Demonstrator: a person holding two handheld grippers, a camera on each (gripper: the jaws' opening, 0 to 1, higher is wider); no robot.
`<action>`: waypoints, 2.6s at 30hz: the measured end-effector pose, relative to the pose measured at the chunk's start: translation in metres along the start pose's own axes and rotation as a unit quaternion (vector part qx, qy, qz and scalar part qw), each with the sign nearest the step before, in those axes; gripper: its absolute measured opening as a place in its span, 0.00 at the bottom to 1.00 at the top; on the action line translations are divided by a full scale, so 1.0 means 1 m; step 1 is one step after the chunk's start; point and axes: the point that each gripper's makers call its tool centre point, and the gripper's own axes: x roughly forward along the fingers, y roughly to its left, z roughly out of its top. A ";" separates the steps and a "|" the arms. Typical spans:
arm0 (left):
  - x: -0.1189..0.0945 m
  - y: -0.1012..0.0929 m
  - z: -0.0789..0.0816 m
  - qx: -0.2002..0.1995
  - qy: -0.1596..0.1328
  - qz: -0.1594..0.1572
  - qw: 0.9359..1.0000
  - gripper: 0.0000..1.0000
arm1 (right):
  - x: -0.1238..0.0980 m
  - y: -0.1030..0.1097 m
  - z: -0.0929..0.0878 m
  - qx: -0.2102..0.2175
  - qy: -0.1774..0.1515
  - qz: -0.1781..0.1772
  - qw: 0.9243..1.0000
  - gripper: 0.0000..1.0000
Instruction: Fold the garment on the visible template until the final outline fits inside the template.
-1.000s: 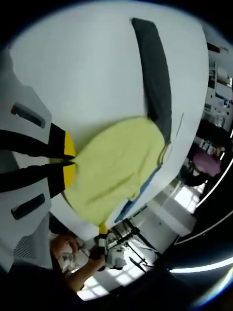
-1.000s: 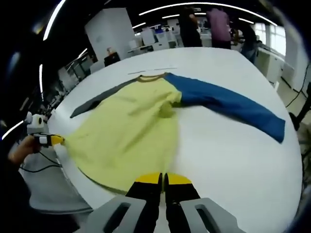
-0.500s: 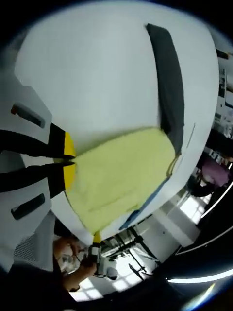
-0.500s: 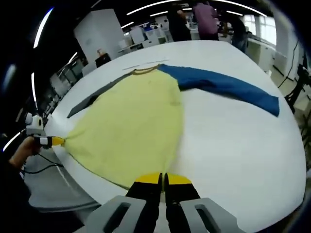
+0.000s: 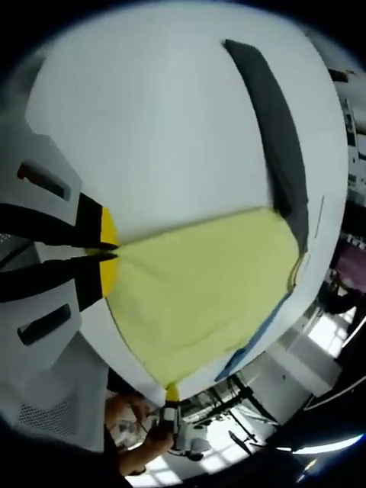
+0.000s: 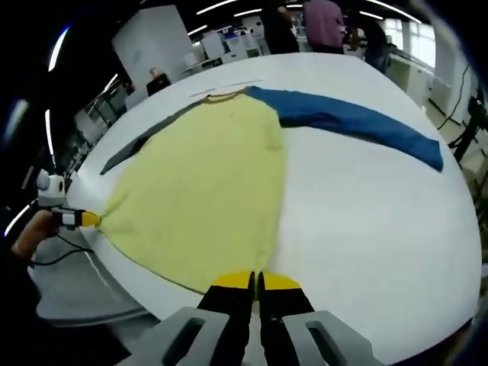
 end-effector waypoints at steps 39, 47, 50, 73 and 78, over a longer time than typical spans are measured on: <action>-0.017 -0.024 0.050 0.146 -0.155 -0.030 0.977 0.73 | -0.013 -0.027 0.049 -0.015 -0.072 0.035 0.997 0.74; -0.025 -0.039 0.069 0.155 -0.205 -0.060 0.964 0.92 | -0.020 -0.067 0.064 -0.009 -0.094 -0.003 0.996 0.81; -0.027 -0.043 0.073 0.169 -0.215 -0.063 0.960 0.98 | -0.025 -0.080 0.071 -0.006 -0.102 -0.016 0.995 0.81; -0.031 -0.060 0.085 0.213 -0.221 -0.071 0.949 0.99 | -0.040 -0.180 0.116 0.070 -0.150 -0.115 0.979 0.51; -0.031 -0.061 0.088 0.213 -0.226 -0.073 0.948 0.99 | -0.038 -0.208 0.118 0.074 -0.145 -0.159 0.974 0.37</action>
